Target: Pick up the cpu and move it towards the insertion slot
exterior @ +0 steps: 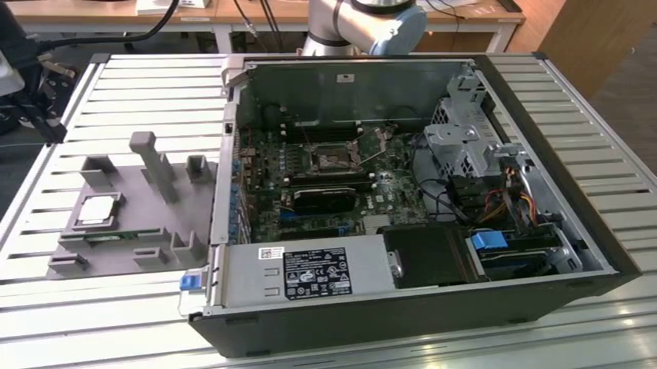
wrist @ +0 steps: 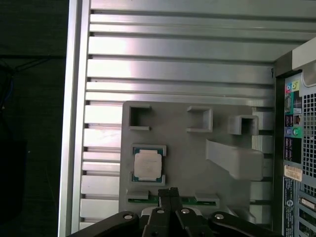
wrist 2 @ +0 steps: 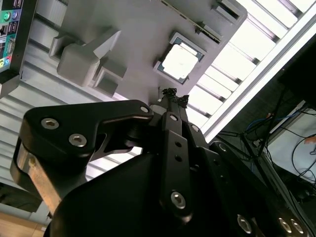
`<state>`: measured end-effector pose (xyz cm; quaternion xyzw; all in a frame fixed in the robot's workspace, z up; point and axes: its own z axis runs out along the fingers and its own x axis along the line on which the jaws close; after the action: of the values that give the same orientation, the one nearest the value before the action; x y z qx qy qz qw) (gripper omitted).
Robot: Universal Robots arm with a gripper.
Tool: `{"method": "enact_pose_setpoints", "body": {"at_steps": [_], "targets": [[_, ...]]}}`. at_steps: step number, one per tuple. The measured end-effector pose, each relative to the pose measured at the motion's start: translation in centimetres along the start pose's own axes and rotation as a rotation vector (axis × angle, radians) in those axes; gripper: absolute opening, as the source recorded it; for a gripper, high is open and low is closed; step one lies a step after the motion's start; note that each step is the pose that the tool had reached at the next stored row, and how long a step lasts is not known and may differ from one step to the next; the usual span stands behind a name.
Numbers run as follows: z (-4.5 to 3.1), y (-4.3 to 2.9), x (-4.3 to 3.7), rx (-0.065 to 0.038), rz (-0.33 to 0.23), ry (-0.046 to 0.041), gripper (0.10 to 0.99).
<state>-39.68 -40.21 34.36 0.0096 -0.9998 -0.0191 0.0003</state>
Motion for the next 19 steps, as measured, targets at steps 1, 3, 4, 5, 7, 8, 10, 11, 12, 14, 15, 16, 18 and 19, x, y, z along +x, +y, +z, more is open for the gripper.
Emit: {"method": "enact_pose_setpoints", "body": {"at_steps": [1,3,4,5,7,8,10,11,12,14,15,16,18,19], "targets": [[0.05,0.0,0.03,0.0,0.0,-0.0001,0.102],[0.14,0.0,0.08,0.0,0.0,-0.0001,0.102],[0.19,0.0,0.12,0.0,0.0,-0.0001,0.102],[0.24,-0.01,0.15,0.0,0.0,-0.0001,0.102],[0.35,-0.01,0.22,0.0,0.0,-0.0003,0.102],[0.41,-0.01,0.27,0.0,0.0,-0.0004,0.102],[0.51,-0.01,0.34,0.0,0.0,-0.0006,0.102],[0.56,-0.02,0.38,0.0,0.0,-0.0007,0.102],[0.62,-0.02,0.42,0.0,0.0,-0.0008,0.102],[0.73,-0.02,0.49,0.0,0.0,-0.0011,0.102],[0.79,-0.02,0.53,0.0,0.0,-0.0012,0.102],[0.85,-0.02,0.57,0.0,0.0,-0.0013,0.102],[0.96,-0.02,0.65,0.0,0.0,-0.0015,0.102],[1.01,-0.03,0.69,0.0,0.0,-0.0017,0.102]]}}
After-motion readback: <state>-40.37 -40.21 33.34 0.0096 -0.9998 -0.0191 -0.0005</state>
